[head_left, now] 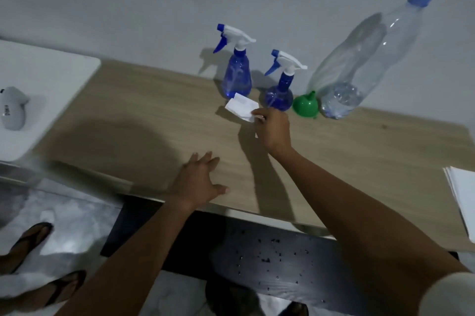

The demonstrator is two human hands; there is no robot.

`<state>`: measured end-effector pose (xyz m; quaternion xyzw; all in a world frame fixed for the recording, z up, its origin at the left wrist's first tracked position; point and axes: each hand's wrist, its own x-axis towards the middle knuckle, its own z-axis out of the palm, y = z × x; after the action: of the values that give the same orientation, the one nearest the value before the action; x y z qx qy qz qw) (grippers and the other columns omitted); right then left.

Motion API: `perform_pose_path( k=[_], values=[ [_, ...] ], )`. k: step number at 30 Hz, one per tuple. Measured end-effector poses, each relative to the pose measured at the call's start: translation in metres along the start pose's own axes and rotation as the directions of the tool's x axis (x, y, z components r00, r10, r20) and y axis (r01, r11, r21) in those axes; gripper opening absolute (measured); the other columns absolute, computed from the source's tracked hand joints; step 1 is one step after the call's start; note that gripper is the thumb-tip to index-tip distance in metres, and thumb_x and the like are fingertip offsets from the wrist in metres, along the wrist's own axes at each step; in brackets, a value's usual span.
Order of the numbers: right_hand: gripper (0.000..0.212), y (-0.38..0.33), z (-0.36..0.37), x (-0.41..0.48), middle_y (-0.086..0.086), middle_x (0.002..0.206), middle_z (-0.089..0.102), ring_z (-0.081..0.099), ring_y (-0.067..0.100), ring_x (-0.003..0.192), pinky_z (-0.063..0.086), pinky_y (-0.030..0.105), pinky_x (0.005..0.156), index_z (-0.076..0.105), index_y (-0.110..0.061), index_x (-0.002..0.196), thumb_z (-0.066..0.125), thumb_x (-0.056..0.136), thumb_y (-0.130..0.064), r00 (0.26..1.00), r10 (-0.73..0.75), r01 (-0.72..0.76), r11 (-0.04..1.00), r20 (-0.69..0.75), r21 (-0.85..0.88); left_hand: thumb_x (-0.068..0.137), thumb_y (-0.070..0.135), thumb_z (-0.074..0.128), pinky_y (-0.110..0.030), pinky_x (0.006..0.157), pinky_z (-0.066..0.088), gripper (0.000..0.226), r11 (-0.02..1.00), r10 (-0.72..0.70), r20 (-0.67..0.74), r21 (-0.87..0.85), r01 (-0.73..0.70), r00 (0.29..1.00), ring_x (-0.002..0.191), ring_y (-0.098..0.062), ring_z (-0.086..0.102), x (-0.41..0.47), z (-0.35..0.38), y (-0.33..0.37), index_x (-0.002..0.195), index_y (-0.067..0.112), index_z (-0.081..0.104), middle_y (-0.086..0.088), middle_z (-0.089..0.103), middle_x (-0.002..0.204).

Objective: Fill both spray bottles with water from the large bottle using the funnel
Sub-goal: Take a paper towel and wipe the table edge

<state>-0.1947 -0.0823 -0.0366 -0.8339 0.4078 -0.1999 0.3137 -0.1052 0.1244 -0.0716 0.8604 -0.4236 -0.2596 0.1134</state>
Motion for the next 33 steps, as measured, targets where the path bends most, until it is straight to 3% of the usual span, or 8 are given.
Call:
perform_pose_path(
  k=[5,10,22,29,33],
  values=[
    [0.031,-0.002,0.021,0.006,0.017,0.129,0.068,0.062,0.035,0.120,0.046,0.042,0.103,0.071,-0.007,0.123,0.055,0.096,-0.004,0.965,-0.029,0.083,0.976,0.259,-0.199,0.068,0.065,0.080,-0.047,0.124,0.022,0.111,0.996,-0.004,0.042,0.094,0.000,0.999,0.156,-0.024,0.012,0.002,-0.009,-0.002,0.159,0.029,0.027,0.010,0.016,0.168],
    [0.036,-0.009,0.029,0.007,0.015,0.131,0.068,0.061,0.036,0.120,0.047,0.043,0.100,0.066,-0.013,0.131,0.052,0.098,-0.015,0.905,-0.037,0.194,0.922,0.423,-0.334,0.068,0.069,0.078,-0.047,0.122,0.021,0.113,0.992,0.010,0.033,0.125,-0.014,0.999,0.156,-0.022,0.012,0.001,-0.012,-0.002,0.159,0.030,0.024,0.011,0.015,0.168],
    [0.042,0.003,0.022,-0.058,0.008,0.157,0.047,0.048,0.031,0.141,0.040,0.042,0.110,0.055,-0.014,0.146,0.042,0.107,-0.023,0.882,-0.072,0.280,0.875,0.466,-0.394,0.065,0.068,0.080,-0.046,0.124,0.021,0.117,0.994,-0.028,0.036,0.103,0.024,0.999,0.157,-0.020,0.011,-0.002,-0.014,0.003,0.159,0.027,0.026,0.010,0.017,0.168],
    [0.038,0.009,0.014,-0.092,0.013,0.136,0.065,0.062,0.036,0.122,0.050,0.046,0.095,0.064,-0.010,0.131,0.039,0.108,-0.027,0.901,-0.103,0.285,0.873,0.422,-0.396,0.065,0.061,0.084,-0.042,0.123,0.020,0.117,0.996,-0.054,0.027,0.078,0.051,0.998,0.157,-0.021,0.011,-0.006,-0.015,0.009,0.160,0.027,0.025,0.010,0.019,0.168],
    [0.034,0.028,0.016,-0.101,0.007,0.102,0.076,0.072,0.032,0.088,0.051,0.036,0.070,0.069,-0.022,0.108,0.039,0.104,-0.036,0.919,-0.076,0.256,0.861,0.387,-0.440,0.064,0.062,0.085,-0.041,0.124,0.020,0.116,0.995,-0.068,0.024,0.079,0.066,0.997,0.156,-0.021,0.013,-0.008,-0.016,0.012,0.159,0.027,0.027,0.011,0.020,0.167]
  ],
)
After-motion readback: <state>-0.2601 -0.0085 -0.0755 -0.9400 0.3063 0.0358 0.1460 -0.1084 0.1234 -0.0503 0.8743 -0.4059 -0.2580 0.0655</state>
